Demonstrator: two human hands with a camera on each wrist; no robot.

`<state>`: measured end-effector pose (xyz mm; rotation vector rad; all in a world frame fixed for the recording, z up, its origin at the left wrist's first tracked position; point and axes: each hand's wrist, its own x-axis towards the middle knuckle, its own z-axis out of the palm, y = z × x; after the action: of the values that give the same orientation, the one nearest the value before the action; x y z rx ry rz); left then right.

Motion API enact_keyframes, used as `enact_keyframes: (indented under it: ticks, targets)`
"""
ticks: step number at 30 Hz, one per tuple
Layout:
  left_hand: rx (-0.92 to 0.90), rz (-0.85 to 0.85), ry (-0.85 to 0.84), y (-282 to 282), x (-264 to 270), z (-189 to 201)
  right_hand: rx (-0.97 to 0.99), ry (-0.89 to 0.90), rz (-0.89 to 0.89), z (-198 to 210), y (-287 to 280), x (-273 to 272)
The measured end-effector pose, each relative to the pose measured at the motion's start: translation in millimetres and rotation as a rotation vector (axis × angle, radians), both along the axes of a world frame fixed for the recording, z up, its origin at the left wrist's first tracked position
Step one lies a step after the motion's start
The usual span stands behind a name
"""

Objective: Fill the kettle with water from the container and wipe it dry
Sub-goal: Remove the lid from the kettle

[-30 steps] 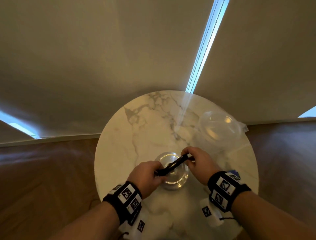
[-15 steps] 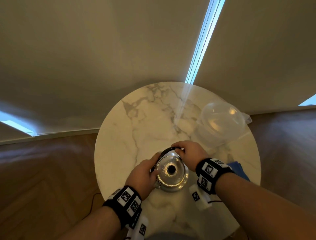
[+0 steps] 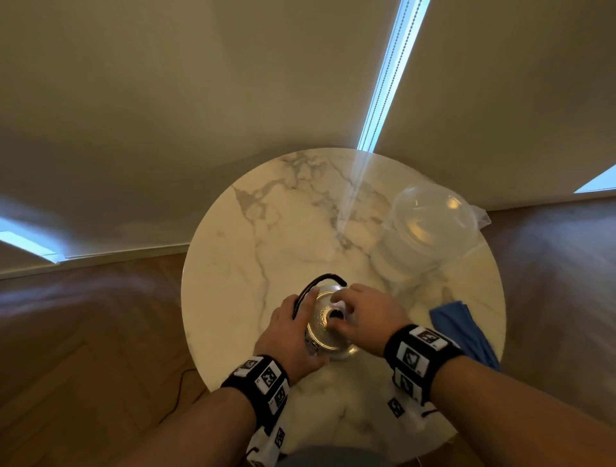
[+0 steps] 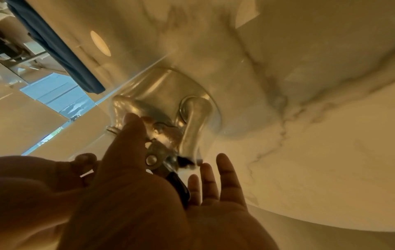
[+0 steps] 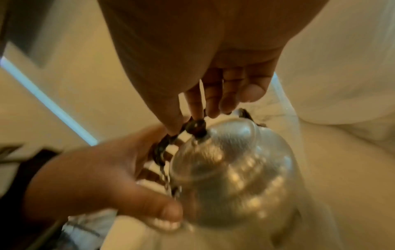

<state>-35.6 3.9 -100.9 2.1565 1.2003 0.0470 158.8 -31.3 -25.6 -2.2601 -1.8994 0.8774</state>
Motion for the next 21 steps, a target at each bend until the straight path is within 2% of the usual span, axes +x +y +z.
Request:
enact_keyframes:
  ticks: [3, 13, 17, 21]
  targets:
    - [0.004, 0.062, -0.027, -2.1, 5.5, -2.4, -0.029, -0.053, 0.074, -4.0, -10.5, -12.6]
    - [-0.045, 0.105, 0.0, -2.9, 12.2, 0.3, 0.143, -0.06, 0.003, -15.6, -21.5, -17.9]
    - [-0.007, 0.096, 0.011, -1.8, 12.3, -0.6, 0.215, -0.06, -0.098, -2.4, -38.3, -4.3]
    - [-0.025, 0.094, 0.017, -1.7, 11.2, 0.9, 0.128, -0.048, -0.281, -6.7, -81.8, 25.9]
